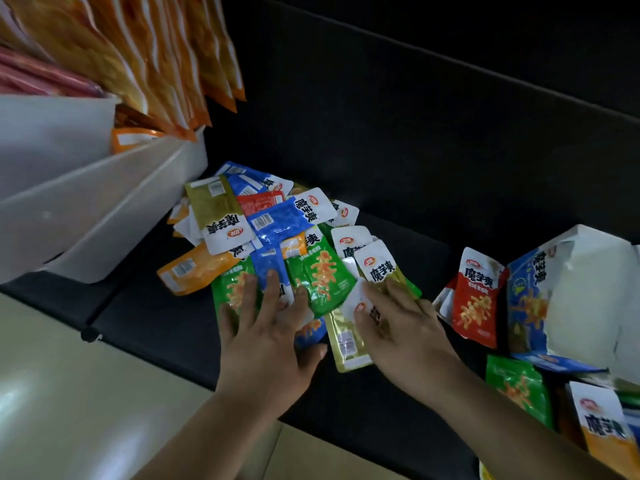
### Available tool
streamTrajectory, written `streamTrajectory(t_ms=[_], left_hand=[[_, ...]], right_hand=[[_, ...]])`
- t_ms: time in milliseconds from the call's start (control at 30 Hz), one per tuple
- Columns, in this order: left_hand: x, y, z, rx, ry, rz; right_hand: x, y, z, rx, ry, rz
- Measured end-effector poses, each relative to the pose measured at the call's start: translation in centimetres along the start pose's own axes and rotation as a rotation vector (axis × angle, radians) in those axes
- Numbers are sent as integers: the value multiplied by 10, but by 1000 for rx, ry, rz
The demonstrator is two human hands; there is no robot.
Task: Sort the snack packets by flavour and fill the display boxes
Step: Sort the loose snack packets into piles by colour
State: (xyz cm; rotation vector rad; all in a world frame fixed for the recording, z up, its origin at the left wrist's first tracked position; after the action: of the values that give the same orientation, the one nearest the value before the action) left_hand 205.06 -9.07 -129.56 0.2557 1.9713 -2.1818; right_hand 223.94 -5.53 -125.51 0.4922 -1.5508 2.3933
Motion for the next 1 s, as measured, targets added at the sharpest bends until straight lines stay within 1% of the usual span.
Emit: streamTrajectory(t_ms=[33, 67, 100, 133, 167, 200, 267, 333, 433, 600, 633, 733, 767, 800, 900, 1000], left_hand=[[2, -1, -1, 26, -8, 16], [2, -6, -1, 15, -13, 47], [0, -15, 0, -34, -3, 85], [-6, -27, 4, -116, 31, 116], [-17, -35, 10, -189, 92, 133], [-31, -36, 16, -218, 167, 137], [-64, -20, 29, -169, 296, 112], [-83, 1, 37, -102, 349, 35], [-84, 6, 42, -97, 357, 37], [-77, -8, 53, -215, 373, 83], [-75, -8, 53, -217, 366, 98], [-73, -5, 50, -180, 340, 106], [-74, -3, 49, -167, 331, 96], [-74, 1, 48, -156, 321, 90], [-72, 8, 48, -138, 292, 114], [-71, 8, 54, -143, 319, 106]], right_hand=[[-5, -2, 6, -19, -14, -15], [-9, -4, 10, -44, -33, -19], [-13, -6, 13, -75, -56, -23], [-16, -8, 14, -104, -78, -34], [-20, -6, 13, -118, -91, -47], [-23, -2, 12, -112, -86, -60], [-30, 6, 9, -99, -65, -52], [-32, 7, 8, -172, -116, -10], [-41, 1, 15, -283, -134, -32], [-55, -9, 35, -363, -160, -110], [-60, -8, 39, -341, -151, -95], [-67, 7, 48, -174, -101, -39], [-68, 11, 50, -155, -91, -28], [-71, 11, 52, -177, -88, -20], [-76, 5, 51, -323, -79, -41], [-78, -4, 44, -374, -14, -72]])
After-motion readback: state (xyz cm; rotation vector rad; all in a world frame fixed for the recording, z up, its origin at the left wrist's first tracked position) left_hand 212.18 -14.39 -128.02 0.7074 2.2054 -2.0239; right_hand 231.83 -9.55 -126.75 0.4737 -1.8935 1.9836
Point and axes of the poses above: each hand's wrist, its own z-axis away from the middle knuckle, its own y-axis out of the palm, x = y × z, the point moved 10 cm from there along -z, towards the middle knuckle
